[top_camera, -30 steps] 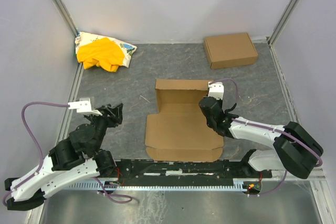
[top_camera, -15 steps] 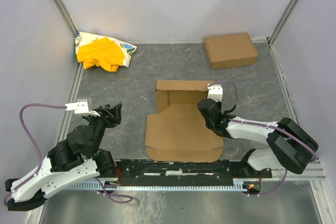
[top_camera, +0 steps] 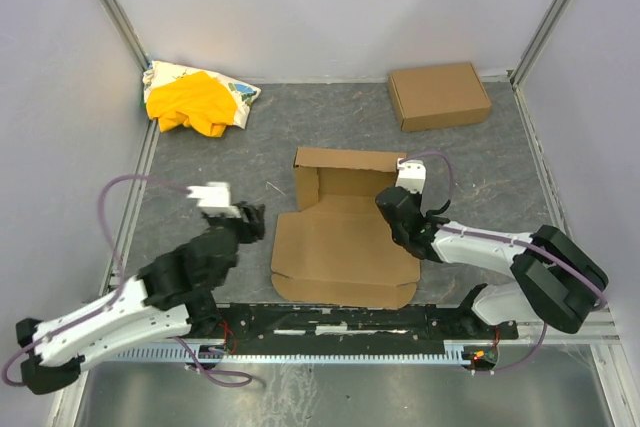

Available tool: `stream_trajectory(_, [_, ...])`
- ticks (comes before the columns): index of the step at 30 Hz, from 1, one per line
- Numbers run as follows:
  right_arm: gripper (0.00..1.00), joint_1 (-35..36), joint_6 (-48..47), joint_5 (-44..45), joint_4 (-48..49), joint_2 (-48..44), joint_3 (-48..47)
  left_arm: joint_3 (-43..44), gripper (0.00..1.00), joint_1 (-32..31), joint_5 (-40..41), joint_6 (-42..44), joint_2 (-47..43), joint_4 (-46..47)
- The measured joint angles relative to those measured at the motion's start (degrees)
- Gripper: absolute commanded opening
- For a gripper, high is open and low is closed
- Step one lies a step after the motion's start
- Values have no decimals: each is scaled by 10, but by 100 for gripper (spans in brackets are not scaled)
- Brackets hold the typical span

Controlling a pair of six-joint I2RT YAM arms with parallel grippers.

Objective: Fold the paper box

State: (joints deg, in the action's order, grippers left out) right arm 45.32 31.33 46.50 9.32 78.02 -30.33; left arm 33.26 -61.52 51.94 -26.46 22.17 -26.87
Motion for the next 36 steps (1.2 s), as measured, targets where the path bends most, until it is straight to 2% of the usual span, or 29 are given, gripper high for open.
stream_trajectory(3, [1, 0, 1, -4, -10, -13, 0, -63, 67, 0, -33, -1, 108, 99])
stream_trajectory(5, [1, 0, 0, -7, -16, -23, 0, -151, 67, -1, -52, 0, 159, 201])
stream_trajectory(8, [1, 0, -1, -16, -24, -39, 0, -308, 69, -1, -56, 11, 186, 386])
stream_trajectory(9, [1, 0, -1, -19, -26, -45, 0, -326, 70, -1, -53, 16, 195, 409])
stream_trajectory(12, [1, 0, -1, -31, -29, -60, 1, -326, 71, 0, -43, 51, 249, 578])
stream_trajectory(16, [1, 0, -1, -47, -29, -68, 2, -321, 73, 0, -49, 94, 363, 731])
stream_trajectory(20, [1, 0, 0, -64, -29, -68, 3, -299, 76, 0, -58, 134, 462, 796])
stream_trajectory(26, [1, 0, -1, -80, -30, -70, 3, -248, 79, 7, -61, 189, 529, 871])
stream_trajectory(36, [1, 0, -1, -86, -36, -111, 10, -200, 71, 84, -91, 205, 589, 884])
